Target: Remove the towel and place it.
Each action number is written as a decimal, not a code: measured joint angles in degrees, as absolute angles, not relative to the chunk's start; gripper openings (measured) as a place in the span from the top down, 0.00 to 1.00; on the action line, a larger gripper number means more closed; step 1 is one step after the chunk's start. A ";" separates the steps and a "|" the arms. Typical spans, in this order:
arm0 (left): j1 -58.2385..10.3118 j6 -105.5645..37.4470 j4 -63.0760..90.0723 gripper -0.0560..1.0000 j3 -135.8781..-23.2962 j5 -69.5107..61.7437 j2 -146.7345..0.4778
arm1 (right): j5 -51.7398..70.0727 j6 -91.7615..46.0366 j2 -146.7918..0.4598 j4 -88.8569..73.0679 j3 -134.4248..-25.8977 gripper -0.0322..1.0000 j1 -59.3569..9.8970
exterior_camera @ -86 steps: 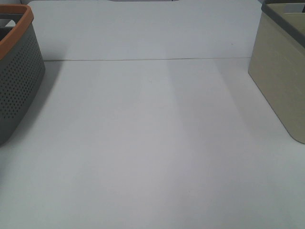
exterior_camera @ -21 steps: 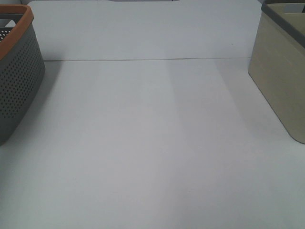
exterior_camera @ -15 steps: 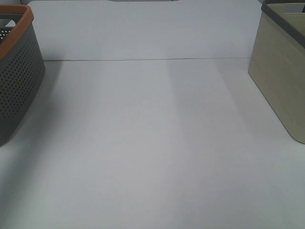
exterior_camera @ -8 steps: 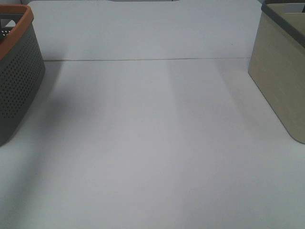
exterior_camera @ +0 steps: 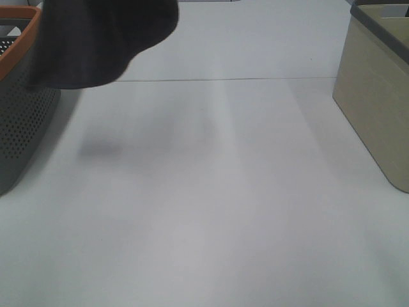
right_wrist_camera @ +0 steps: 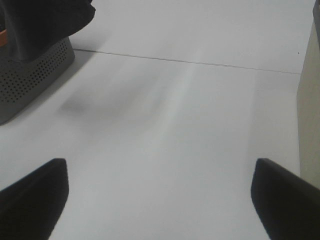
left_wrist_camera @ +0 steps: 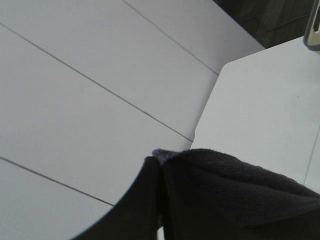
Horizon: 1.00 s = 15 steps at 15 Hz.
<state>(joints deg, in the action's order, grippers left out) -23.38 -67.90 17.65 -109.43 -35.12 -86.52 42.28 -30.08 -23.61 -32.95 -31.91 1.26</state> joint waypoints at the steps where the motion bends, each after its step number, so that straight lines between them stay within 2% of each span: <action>1: -24.98 -68.70 17.65 0.95 -109.95 -35.18 -88.35 | 40.39 -33.00 -26.76 -34.49 -31.91 0.04 1.26; 4: -27.96 -69.61 17.59 0.95 -110.29 -35.70 -92.76 | 36.96 -41.20 -34.03 -41.65 -31.91 0.04 1.26; 5: -29.11 -70.42 17.65 0.95 -110.29 -36.78 -94.54 | 36.15 -50.48 -38.73 -50.31 -31.91 0.04 1.26; 10: -32.49 -70.36 17.48 0.95 -110.41 -38.79 -96.94 | 38.45 -70.24 -49.50 -74.03 -31.91 0.04 1.26; 15: -33.86 -69.50 17.48 0.95 -110.41 -39.36 -96.94 | 45.72 -81.59 -54.55 -82.45 -31.91 0.04 1.26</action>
<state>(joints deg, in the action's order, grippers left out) -33.86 -69.50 17.48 -110.41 -39.36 -96.94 45.72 -81.59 -54.55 -82.45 -31.91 1.26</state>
